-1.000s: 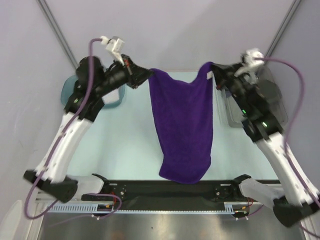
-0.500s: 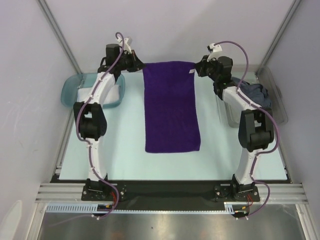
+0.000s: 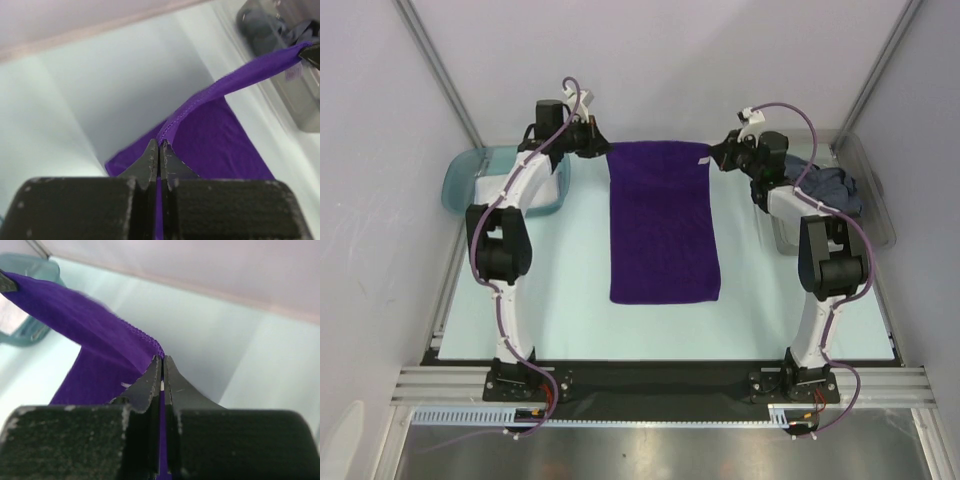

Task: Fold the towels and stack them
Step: Fold the towel

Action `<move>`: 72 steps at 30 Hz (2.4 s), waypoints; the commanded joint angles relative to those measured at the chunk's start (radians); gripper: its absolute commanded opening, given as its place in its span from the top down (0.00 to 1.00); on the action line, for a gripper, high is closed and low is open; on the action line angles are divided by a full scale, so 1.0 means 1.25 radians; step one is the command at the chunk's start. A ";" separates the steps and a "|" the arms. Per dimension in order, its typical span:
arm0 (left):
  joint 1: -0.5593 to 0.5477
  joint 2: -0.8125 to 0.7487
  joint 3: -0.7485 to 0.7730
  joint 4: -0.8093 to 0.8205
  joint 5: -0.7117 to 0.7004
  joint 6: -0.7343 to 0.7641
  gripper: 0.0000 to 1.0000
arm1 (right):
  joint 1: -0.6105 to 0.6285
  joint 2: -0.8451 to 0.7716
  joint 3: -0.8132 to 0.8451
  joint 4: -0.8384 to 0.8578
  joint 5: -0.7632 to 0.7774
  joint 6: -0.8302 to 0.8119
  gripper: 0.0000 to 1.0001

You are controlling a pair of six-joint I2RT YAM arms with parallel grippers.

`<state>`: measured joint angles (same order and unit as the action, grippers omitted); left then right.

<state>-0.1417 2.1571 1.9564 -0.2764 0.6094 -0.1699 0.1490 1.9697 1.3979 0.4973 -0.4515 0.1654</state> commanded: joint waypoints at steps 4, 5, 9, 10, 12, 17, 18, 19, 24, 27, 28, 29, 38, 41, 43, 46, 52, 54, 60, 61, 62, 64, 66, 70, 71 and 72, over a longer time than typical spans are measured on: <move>-0.017 -0.206 -0.183 0.025 -0.011 0.082 1.00 | -0.011 -0.166 -0.144 -0.015 0.002 -0.014 1.00; -0.018 -0.221 -0.239 0.037 -0.010 0.083 1.00 | -0.012 -0.200 -0.163 -0.022 0.011 -0.017 1.00; -0.041 -0.303 -0.374 0.070 -0.031 0.086 1.00 | -0.011 -0.281 -0.266 -0.058 0.037 -0.024 1.00; -0.046 -0.326 -0.395 0.071 -0.037 0.087 1.00 | -0.012 -0.296 -0.303 -0.062 0.040 -0.023 1.00; -0.058 -0.345 -0.448 0.073 -0.029 0.073 1.00 | -0.011 -0.334 -0.335 -0.091 0.037 -0.019 1.00; -0.078 -0.371 -0.534 0.071 -0.028 0.046 1.00 | -0.006 -0.422 -0.425 -0.133 0.052 -0.006 1.00; -0.090 -0.378 -0.556 0.065 -0.041 0.049 1.00 | -0.005 -0.436 -0.440 -0.142 0.054 -0.003 1.00; -0.096 -0.385 -0.569 0.062 -0.052 0.051 1.00 | -0.004 -0.464 -0.453 -0.147 0.054 0.000 1.00; -0.121 -0.447 -0.662 0.082 -0.100 0.045 1.00 | 0.023 -0.522 -0.552 -0.168 0.074 0.011 1.00; -0.136 -0.488 -0.700 0.082 -0.138 0.049 1.00 | 0.042 -0.544 -0.583 -0.177 0.084 0.017 1.00; -0.139 -0.500 -0.710 0.087 -0.141 0.050 1.00 | 0.044 -0.551 -0.589 -0.178 0.086 0.019 1.00; -0.142 -0.512 -0.726 0.090 -0.148 0.049 1.00 | 0.045 -0.562 -0.595 -0.179 0.090 0.021 1.00; -0.197 -0.624 -0.825 0.085 -0.238 0.045 1.00 | 0.083 -0.622 -0.625 -0.244 0.146 0.050 1.00; -0.220 -0.625 -0.845 0.070 -0.262 0.043 1.00 | 0.117 -0.615 -0.645 -0.268 0.189 0.070 1.00; -0.234 -0.619 -0.844 0.053 -0.270 0.032 1.00 | 0.138 -0.610 -0.646 -0.290 0.211 0.078 1.00; -0.241 -0.611 -0.861 0.053 -0.276 0.013 1.00 | 0.175 -0.619 -0.667 -0.302 0.252 0.108 1.00; -0.268 -0.642 -0.913 0.059 -0.289 -0.020 1.00 | 0.232 -0.644 -0.702 -0.341 0.335 0.163 1.00; -0.279 -0.653 -0.928 0.055 -0.306 -0.026 1.00 | 0.244 -0.672 -0.719 -0.344 0.346 0.166 1.00; -0.300 -0.668 -0.951 0.048 -0.316 -0.063 1.00 | 0.247 -0.742 -0.722 -0.394 0.387 0.179 1.00; -0.303 -0.668 -0.956 0.046 -0.324 -0.068 0.99 | 0.247 -0.746 -0.723 -0.421 0.392 0.184 1.00; -0.306 -0.670 -0.963 0.044 -0.328 -0.073 1.00 | 0.248 -0.749 -0.724 -0.443 0.397 0.200 1.00; -0.309 -0.671 -0.985 0.049 -0.334 -0.089 0.99 | 0.248 -0.750 -0.732 -0.460 0.405 0.216 1.00; -0.311 -0.670 -1.004 0.053 -0.335 -0.101 0.96 | 0.248 -0.749 -0.755 -0.459 0.407 0.237 1.00; -0.321 -0.653 -1.028 0.060 -0.339 -0.116 0.94 | 0.248 -0.725 -0.791 -0.430 0.374 0.266 0.93; -0.328 -0.647 -1.034 0.063 -0.335 -0.118 0.92 | 0.250 -0.718 -0.797 -0.428 0.371 0.270 0.92; -0.332 -0.636 -1.036 0.066 -0.327 -0.127 0.87 | 0.250 -0.713 -0.800 -0.430 0.370 0.280 0.91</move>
<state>-0.5369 1.3502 0.6746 -0.2184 0.2039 -0.2893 0.4557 1.0592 0.4129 -0.0444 0.0120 0.4671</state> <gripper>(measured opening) 0.108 0.087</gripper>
